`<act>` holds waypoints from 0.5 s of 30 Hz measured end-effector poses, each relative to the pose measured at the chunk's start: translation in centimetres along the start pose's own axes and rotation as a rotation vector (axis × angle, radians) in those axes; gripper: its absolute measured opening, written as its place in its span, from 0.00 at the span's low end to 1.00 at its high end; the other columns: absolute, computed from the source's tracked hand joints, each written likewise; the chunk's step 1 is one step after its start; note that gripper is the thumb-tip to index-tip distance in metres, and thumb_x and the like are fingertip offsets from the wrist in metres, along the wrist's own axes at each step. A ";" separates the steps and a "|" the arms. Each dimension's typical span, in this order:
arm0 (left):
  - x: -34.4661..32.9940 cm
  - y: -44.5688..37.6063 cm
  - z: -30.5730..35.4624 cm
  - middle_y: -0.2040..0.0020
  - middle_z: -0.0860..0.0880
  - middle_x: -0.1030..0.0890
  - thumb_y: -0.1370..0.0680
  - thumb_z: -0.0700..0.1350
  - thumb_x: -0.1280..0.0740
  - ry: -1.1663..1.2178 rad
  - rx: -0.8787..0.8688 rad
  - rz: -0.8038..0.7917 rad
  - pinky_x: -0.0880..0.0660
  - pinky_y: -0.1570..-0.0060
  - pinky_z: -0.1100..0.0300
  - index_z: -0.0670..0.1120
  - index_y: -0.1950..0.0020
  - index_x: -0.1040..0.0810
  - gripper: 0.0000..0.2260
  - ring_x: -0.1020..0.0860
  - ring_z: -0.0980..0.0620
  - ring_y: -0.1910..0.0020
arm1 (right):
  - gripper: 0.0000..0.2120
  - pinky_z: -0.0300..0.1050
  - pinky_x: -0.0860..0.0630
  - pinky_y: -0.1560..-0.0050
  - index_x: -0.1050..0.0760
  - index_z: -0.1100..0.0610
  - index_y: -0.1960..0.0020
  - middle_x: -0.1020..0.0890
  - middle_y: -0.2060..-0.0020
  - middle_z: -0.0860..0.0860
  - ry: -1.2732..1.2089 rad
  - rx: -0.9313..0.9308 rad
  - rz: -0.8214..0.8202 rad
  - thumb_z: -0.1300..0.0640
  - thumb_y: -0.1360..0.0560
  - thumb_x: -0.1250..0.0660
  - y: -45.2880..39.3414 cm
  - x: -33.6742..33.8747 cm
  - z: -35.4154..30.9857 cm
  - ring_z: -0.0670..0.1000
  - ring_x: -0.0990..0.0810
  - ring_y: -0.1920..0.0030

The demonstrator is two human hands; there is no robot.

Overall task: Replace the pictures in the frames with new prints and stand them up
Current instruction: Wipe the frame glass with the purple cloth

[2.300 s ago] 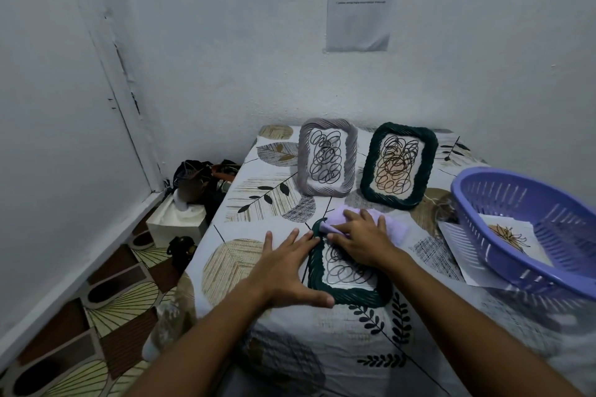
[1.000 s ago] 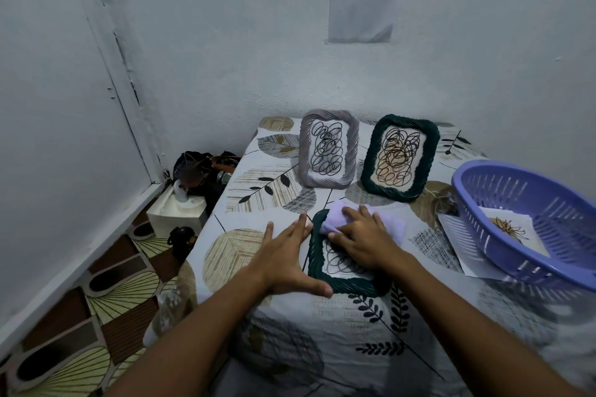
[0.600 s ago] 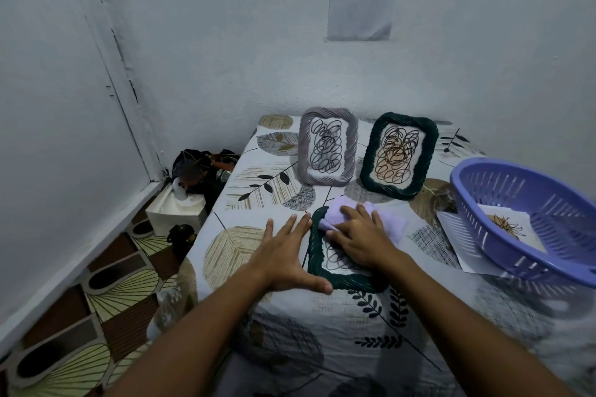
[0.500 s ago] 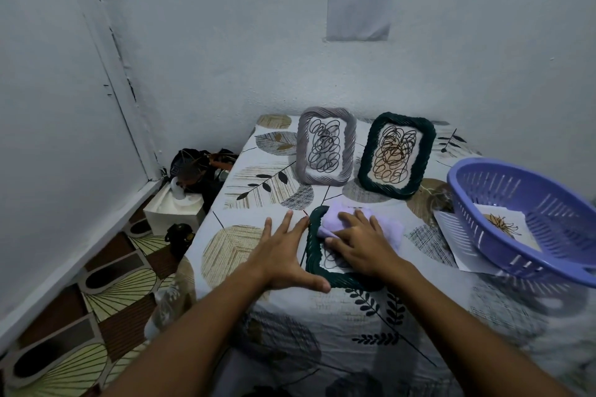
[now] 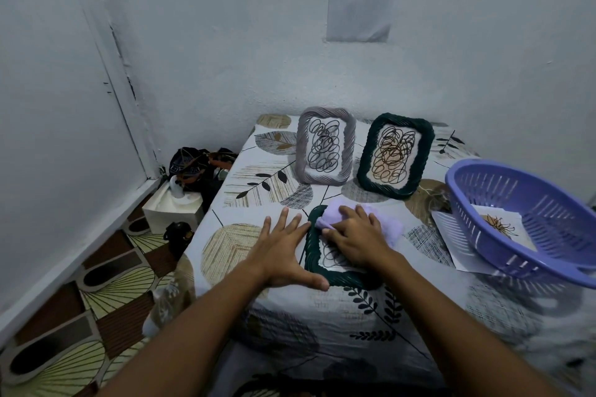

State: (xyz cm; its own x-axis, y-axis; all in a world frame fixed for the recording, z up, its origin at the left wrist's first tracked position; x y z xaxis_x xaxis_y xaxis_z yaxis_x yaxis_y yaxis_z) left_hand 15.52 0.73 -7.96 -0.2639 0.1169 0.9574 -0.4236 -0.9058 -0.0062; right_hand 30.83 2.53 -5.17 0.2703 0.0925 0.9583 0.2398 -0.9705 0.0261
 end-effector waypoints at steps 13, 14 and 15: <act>0.2 0.2 0.1 0.20 0.51 0.51 0.46 0.81 0.40 0.029 -0.005 0.003 0.65 0.26 0.42 0.50 0.21 0.48 0.61 0.64 0.51 0.23 | 0.20 0.56 0.55 0.25 0.27 0.42 0.33 0.47 0.22 0.52 0.010 0.064 -0.043 0.40 0.19 0.48 2.5 -0.2 -0.3 0.57 0.54 0.23; 0.2 0.1 0.1 0.20 0.50 0.51 0.46 0.81 0.39 0.030 -0.007 0.007 0.65 0.26 0.42 0.51 0.21 0.49 0.61 0.64 0.51 0.23 | 0.20 0.57 0.55 0.25 0.28 0.42 0.32 0.47 0.22 0.52 0.017 0.047 -0.033 0.40 0.20 0.49 2.1 -0.1 -0.3 0.57 0.54 0.23; 0.2 0.1 0.1 0.20 0.50 0.51 0.46 0.81 0.39 0.030 -0.009 0.012 0.65 0.26 0.42 0.51 0.21 0.49 0.60 0.64 0.51 0.23 | 0.20 0.57 0.55 0.25 0.29 0.42 0.32 0.46 0.23 0.52 0.022 0.037 -0.028 0.40 0.20 0.48 1.7 0.1 -0.3 0.57 0.53 0.23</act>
State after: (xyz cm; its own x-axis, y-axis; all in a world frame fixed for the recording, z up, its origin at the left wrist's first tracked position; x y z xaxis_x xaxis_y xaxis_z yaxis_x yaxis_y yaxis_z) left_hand 15.50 0.63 -7.72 -0.2948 0.1187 0.9482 -0.4285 -0.9033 -0.0201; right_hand 30.96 0.79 -4.96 0.2427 0.1147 0.9633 0.2811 -0.9587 0.0433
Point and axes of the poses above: each hand's wrist, its own y-axis away from the middle knuckle, its own x-axis out of the back of the hand, z = x × y, the point moved 6 cm from there along -y, towards the middle knuckle
